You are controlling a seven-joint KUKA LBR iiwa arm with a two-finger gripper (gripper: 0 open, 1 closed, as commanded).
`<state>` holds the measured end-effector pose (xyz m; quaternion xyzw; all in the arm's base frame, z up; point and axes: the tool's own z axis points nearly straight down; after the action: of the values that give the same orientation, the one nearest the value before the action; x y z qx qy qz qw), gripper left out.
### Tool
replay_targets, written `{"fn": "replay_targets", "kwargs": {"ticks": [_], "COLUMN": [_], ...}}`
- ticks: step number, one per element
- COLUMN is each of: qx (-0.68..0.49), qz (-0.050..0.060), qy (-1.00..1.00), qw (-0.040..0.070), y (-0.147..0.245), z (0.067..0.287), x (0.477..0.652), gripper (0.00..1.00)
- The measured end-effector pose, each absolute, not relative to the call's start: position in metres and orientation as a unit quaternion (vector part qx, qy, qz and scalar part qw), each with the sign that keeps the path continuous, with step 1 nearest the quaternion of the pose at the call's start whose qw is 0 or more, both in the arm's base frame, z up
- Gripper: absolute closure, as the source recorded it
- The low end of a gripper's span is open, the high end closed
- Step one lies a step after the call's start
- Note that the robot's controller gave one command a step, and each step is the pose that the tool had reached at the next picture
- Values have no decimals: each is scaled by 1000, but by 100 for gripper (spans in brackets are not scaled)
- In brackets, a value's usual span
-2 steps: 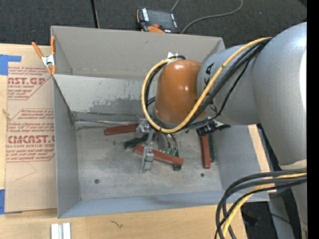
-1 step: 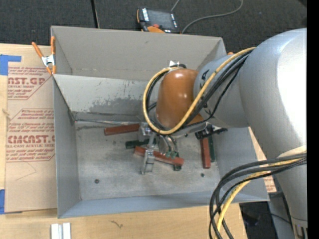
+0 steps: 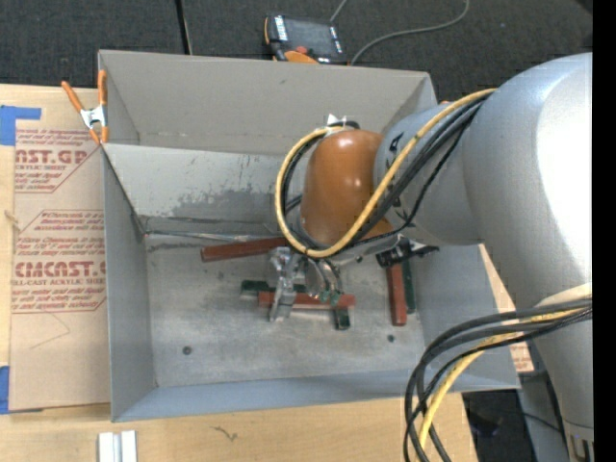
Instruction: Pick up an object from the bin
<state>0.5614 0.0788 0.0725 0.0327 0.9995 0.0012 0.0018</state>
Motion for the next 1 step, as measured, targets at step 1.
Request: {"fn": "replay_targets", "kwargs": {"ticks": [1], "qx": [42], "qz": [1], "qy": [999], "qw": [3], "y": [63], "z": [116], "x": [570], "gripper": [100]}}
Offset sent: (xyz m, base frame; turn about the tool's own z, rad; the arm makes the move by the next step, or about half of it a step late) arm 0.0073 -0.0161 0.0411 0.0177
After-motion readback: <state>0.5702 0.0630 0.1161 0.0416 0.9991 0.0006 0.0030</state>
